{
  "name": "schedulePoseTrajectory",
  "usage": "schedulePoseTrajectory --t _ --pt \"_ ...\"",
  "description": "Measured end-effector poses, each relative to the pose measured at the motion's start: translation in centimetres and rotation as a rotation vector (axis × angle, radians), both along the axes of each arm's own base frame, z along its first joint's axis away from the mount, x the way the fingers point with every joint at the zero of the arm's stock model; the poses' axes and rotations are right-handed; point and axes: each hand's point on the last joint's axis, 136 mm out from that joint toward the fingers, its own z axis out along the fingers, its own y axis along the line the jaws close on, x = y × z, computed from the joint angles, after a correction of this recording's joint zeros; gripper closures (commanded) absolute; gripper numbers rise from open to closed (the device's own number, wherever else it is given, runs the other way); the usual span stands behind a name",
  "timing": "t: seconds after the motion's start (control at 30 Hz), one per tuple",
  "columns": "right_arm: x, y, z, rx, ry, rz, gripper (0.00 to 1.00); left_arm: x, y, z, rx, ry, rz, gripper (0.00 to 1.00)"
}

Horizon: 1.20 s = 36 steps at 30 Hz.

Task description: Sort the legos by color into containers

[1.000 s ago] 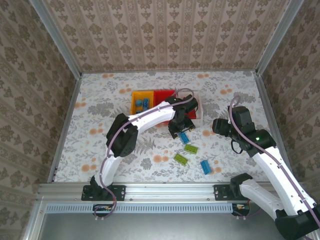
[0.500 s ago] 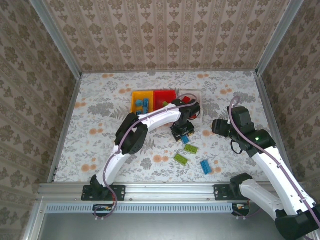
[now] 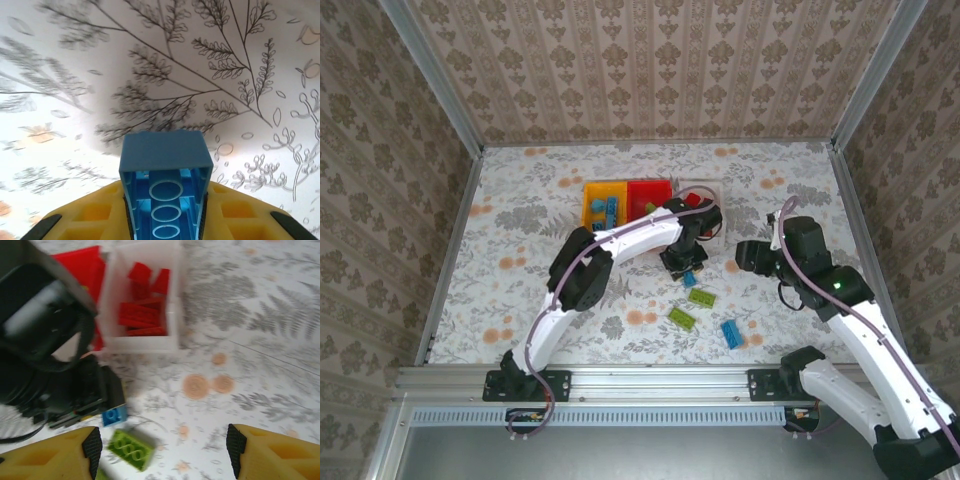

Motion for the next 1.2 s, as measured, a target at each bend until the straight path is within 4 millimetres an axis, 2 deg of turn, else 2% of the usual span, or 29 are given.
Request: schedulePoseTrajectory --t 0.07,0.17,0.23,0.33,0.43,0.53,0.6,0.77,0.9,0.97,1.07,1.2 --pt "-0.3 1.8 1.1 0.049 -0.042 0.087 0.29 0.0 1.2 1.9 0.006 -0.037 -0.013 0.74" --pt "-0.7 5.2 2.6 0.116 -0.095 0.232 0.28 0.3 3.8 6.0 -0.001 -0.115 -0.021 0.74" --pt "-1.1 7.8 3.1 0.14 -0.12 0.33 0.27 1.0 6.2 9.1 -0.009 -0.183 -0.013 0.74" --pt "-1.9 12.1 3.1 0.145 -0.14 0.474 0.26 3.4 10.3 12.6 -0.002 -0.284 0.015 0.74" --pt "-2.1 15.9 1.9 0.103 -0.13 0.569 0.25 6.4 14.1 13.8 0.034 -0.338 0.043 0.74" --pt "-1.2 19.2 0.7 0.054 -0.12 0.612 0.25 9.5 17.7 13.2 0.093 -0.351 0.053 0.74" --pt "-0.1 20.9 0.2 0.043 -0.123 0.615 0.25 11.2 19.3 12.5 0.127 -0.348 0.043 0.74" --pt "2.8 23.2 -0.1 0.023 -0.138 0.583 0.25 15.9 20.8 10.3 0.158 -0.34 0.017 0.74" --pt "4.1 24.3 0.0 0.019 -0.152 0.567 0.25 19.2 20.8 8.0 0.156 -0.324 0.0 0.74" --pt "4.4 24.6 -0.4 0.012 -0.145 0.565 0.25 20.3 20.8 6.7 0.157 -0.31 -0.006 0.73" --pt "4.7 24.7 -1.3 0.001 -0.125 0.558 0.25 20.7 20.9 5.0 0.165 -0.28 -0.021 0.7" --pt "5.0 25.0 -2.8 -0.017 -0.095 0.552 0.25 20.7 21.0 4.2 0.168 -0.264 -0.045 0.56"
